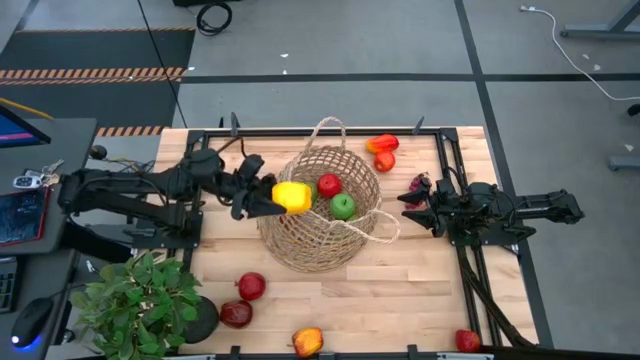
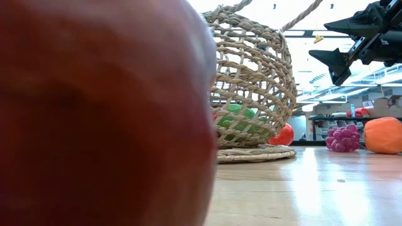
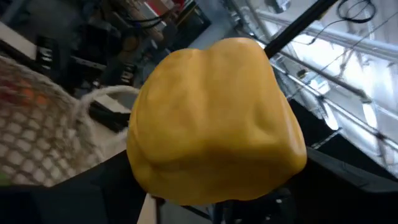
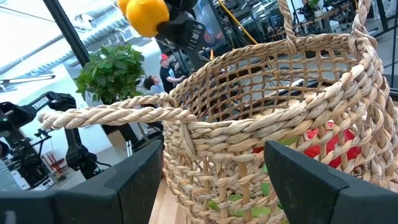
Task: Build produce basket
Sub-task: Put the yellow bell pepper into the basket, then put the red apple into the basket
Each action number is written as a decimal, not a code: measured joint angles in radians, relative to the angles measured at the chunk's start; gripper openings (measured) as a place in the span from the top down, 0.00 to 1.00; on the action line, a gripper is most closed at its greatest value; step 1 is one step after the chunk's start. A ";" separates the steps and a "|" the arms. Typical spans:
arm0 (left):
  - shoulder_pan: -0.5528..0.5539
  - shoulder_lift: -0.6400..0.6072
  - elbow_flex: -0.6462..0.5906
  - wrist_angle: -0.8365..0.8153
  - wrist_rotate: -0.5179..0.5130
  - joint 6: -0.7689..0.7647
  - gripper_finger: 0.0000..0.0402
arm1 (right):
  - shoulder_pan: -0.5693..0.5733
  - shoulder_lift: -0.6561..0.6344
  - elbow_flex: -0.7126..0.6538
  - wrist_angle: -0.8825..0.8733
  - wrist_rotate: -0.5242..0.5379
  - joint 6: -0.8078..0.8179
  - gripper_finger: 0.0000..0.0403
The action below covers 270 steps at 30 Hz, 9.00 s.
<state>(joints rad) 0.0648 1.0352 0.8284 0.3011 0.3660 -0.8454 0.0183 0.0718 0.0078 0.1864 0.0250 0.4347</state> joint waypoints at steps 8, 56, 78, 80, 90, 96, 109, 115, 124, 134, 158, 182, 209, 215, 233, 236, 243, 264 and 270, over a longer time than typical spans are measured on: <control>0.043 0.012 0.000 -0.001 -0.099 0.181 0.18 | 0.000 0.000 0.000 0.001 0.000 0.000 0.29; -0.096 0.585 0.439 0.111 -0.972 2.535 0.18 | 0.000 0.000 0.000 0.001 0.000 0.000 0.29; -0.033 0.603 0.438 -0.576 -0.967 1.694 0.18 | 0.000 0.000 0.000 0.007 0.000 0.000 0.29; -0.033 0.603 0.438 -0.596 -0.967 1.693 0.17 | 0.000 0.000 0.000 0.007 0.000 0.000 0.29; -0.033 0.603 0.438 -0.592 -0.973 1.660 0.02 | 0.000 0.000 0.000 0.007 0.000 0.000 0.29; -0.034 0.603 0.438 -0.586 -0.953 1.636 0.01 | 0.000 0.000 0.000 0.007 0.000 0.000 0.29; -0.036 0.579 0.553 -0.259 -1.174 1.639 0.03 | 0.000 0.000 0.000 0.009 0.000 0.000 0.29; -0.031 0.479 0.609 -0.252 -1.219 1.608 0.04 | 0.000 0.000 0.000 0.016 0.000 0.000 0.29; -0.028 0.172 0.388 -0.368 -1.218 1.284 0.10 | 0.000 0.000 0.000 0.022 0.000 0.000 0.29; -0.029 -0.152 -0.035 -0.242 -1.076 0.980 0.19 | 0.000 0.000 0.000 0.022 0.000 0.000 0.29; -0.149 -0.500 -0.612 0.220 -0.808 0.857 0.32 | 0.000 0.000 0.000 0.022 0.000 0.000 0.29; -0.182 -0.610 -0.819 0.164 -0.806 0.660 0.47 | 0.000 0.000 0.000 0.091 0.001 0.115 0.29; -0.182 -0.610 -0.820 0.141 -0.806 0.753 0.47 | -0.066 0.120 0.383 -0.262 0.467 -0.336 0.29; -0.182 -0.610 -0.820 0.141 -0.806 0.753 0.48 | -0.166 0.328 0.501 -0.510 0.528 -0.245 0.29; -0.182 -0.610 -0.821 0.142 -0.806 0.753 0.48 | -0.739 0.823 0.516 -0.406 -0.027 -0.275 0.27; -0.182 -0.610 -0.821 0.142 -0.806 0.753 0.49 | -0.761 0.883 0.517 -0.366 -0.038 -0.307 0.24; -0.182 -0.610 -0.821 0.142 -0.806 0.753 0.47 | -0.767 1.013 0.517 -0.308 -0.047 -0.320 0.11; -0.182 -0.610 -0.821 0.142 -0.806 0.753 0.47 | -0.733 1.272 0.517 -0.164 0.040 -0.327 0.05; -0.182 -0.610 -0.821 0.142 -0.806 0.753 0.49 | -0.733 1.325 0.517 -0.164 0.029 -0.304 0.07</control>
<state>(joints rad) -0.1169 0.4252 0.0074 0.4431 -0.4397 -0.0925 -0.7147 1.3964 0.5243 0.0221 0.0542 0.1307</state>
